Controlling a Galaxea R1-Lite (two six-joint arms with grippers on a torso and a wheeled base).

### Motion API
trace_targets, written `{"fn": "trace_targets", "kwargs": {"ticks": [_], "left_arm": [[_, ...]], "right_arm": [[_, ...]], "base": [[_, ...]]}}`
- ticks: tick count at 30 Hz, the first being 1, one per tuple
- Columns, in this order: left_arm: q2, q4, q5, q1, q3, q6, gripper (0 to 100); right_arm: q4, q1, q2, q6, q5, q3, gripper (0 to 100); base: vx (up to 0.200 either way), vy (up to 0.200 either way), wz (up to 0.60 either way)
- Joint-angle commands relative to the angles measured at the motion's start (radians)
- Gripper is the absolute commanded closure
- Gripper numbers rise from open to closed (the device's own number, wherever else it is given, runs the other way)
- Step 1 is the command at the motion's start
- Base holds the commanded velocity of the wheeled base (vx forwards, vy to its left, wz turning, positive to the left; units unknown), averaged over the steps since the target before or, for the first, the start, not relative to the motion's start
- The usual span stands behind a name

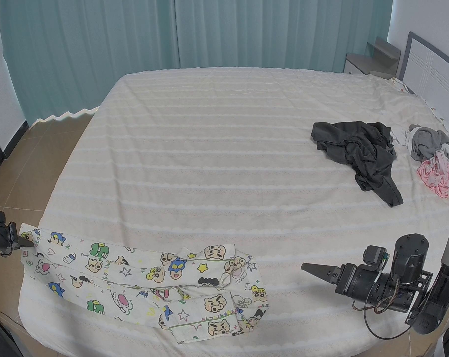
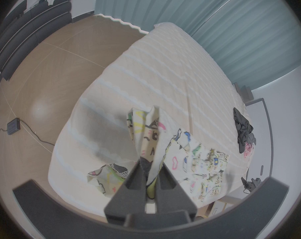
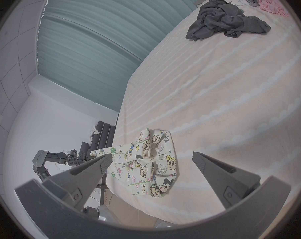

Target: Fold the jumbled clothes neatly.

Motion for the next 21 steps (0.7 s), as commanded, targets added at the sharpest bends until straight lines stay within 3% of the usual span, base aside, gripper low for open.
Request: {"fn": "trace_targets", "kwargs": {"ticks": [1, 4, 9, 14, 15, 16, 18, 20, 21], "left_arm": [[-0.125, 0.105, -0.001, -0.096, 0.021, -0.012, 100], [-0.200, 0.167, -0.001, -0.185, 0.034, -0.064, 100], [-0.379, 0.184, 0.021, -0.460, 0.034, -0.322, 100], [-0.438, 0.158, 0.174, -0.750, 0.032, -0.518, 100], [-0.438, 0.154, 0.183, -0.767, 0.032, -0.534, 100], [-0.436, 0.114, 0.232, -0.857, 0.035, -0.609, 100], [-0.428, 0.057, 0.291, -0.960, 0.043, -0.684, 100], [-0.422, 0.032, 0.315, -0.998, 0.049, -0.710, 100], [-0.384, -0.029, 0.375, -1.092, 0.061, -0.762, 100]], "right_arm": [[0.000, -0.006, -0.018, 0.000, 0.001, -0.002, 0], [-0.001, -0.011, -0.017, 0.000, 0.006, -0.002, 0], [-0.001, -0.083, -0.030, 0.001, 0.093, 0.001, 0], [-0.001, -0.100, -0.037, 0.001, 0.109, 0.000, 0], [0.000, -0.100, -0.037, 0.001, 0.109, 0.000, 0], [-0.001, -0.098, -0.038, 0.001, 0.109, 0.000, 0], [-0.001, -0.098, -0.040, 0.001, 0.109, 0.000, 0], [-0.001, -0.098, -0.040, 0.001, 0.109, 0.000, 0], [-0.001, -0.097, -0.041, 0.001, 0.109, 0.000, 0]], "base": [[0.000, 0.000, 0.00], [0.000, 0.000, 0.00], [0.000, 0.000, 0.00], [0.000, 0.000, 0.00], [0.000, 0.000, 0.00], [0.000, 0.000, 0.00], [0.000, 0.000, 0.00], [0.000, 0.000, 0.00], [0.000, 0.000, 0.00]]}}
